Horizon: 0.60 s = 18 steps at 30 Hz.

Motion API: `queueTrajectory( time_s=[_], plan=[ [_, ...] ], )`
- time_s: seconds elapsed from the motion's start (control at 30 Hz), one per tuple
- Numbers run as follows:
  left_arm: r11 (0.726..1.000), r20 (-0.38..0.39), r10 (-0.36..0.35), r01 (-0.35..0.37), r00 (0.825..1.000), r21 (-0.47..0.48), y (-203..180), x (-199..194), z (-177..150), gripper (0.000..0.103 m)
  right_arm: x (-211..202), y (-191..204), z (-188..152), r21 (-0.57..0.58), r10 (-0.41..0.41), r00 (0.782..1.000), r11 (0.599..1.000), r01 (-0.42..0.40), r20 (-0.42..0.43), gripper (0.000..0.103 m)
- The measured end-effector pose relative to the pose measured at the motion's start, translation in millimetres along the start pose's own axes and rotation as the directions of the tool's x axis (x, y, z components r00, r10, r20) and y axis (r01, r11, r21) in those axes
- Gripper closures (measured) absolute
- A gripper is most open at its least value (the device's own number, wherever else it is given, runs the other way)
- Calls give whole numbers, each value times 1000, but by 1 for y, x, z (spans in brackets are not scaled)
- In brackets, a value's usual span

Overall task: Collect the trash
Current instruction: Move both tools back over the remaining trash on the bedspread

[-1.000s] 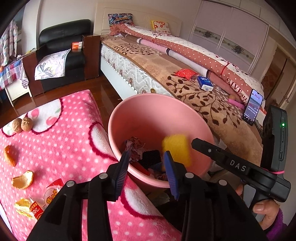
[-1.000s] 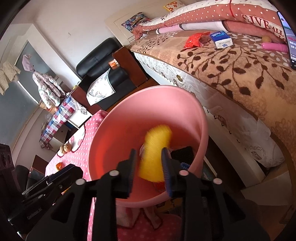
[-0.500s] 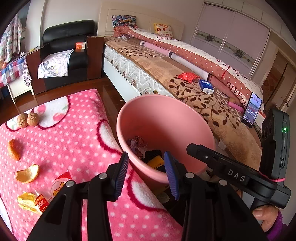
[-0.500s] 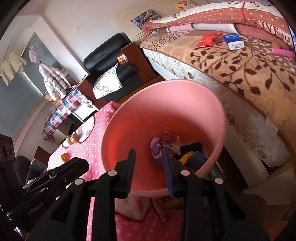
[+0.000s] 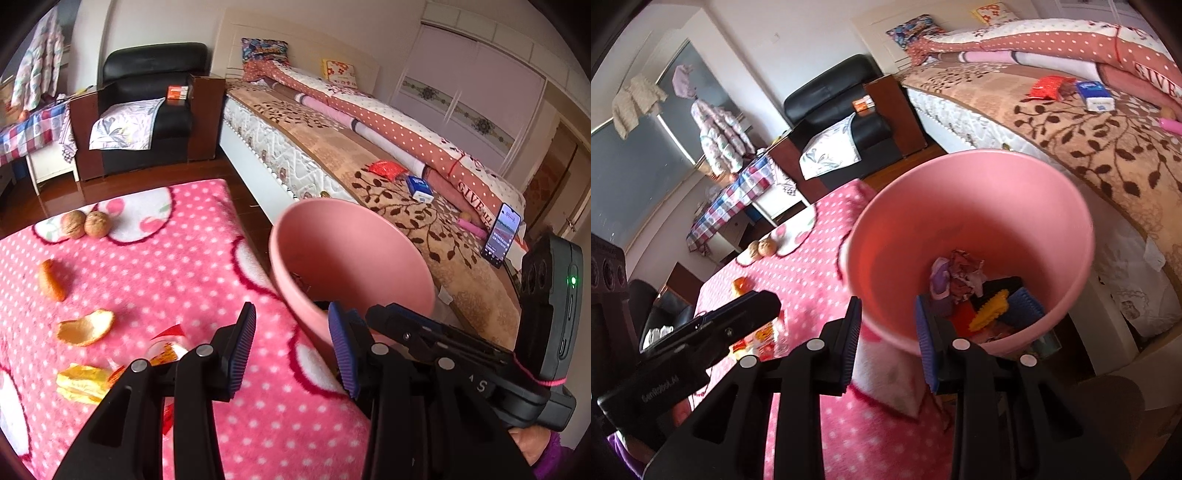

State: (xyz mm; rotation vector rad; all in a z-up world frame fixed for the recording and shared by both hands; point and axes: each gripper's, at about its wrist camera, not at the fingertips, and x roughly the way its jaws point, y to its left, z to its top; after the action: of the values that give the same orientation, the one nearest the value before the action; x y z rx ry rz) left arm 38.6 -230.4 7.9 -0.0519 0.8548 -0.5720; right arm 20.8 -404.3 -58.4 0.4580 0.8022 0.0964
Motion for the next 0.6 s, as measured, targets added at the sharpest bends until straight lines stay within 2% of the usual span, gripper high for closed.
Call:
queueTrajectory(
  time_s=[0.33,0.6],
  plan=[
    [996,35,69,-68,997,-53,40,-30,-15,63,8,36,-18,-77,47,998,996,-50,-42,73],
    [984,63,146,-138,987,-115,75,-54,-27,63,17,58,-30,-132,70,993,988,-82,-90,73]
  ],
)
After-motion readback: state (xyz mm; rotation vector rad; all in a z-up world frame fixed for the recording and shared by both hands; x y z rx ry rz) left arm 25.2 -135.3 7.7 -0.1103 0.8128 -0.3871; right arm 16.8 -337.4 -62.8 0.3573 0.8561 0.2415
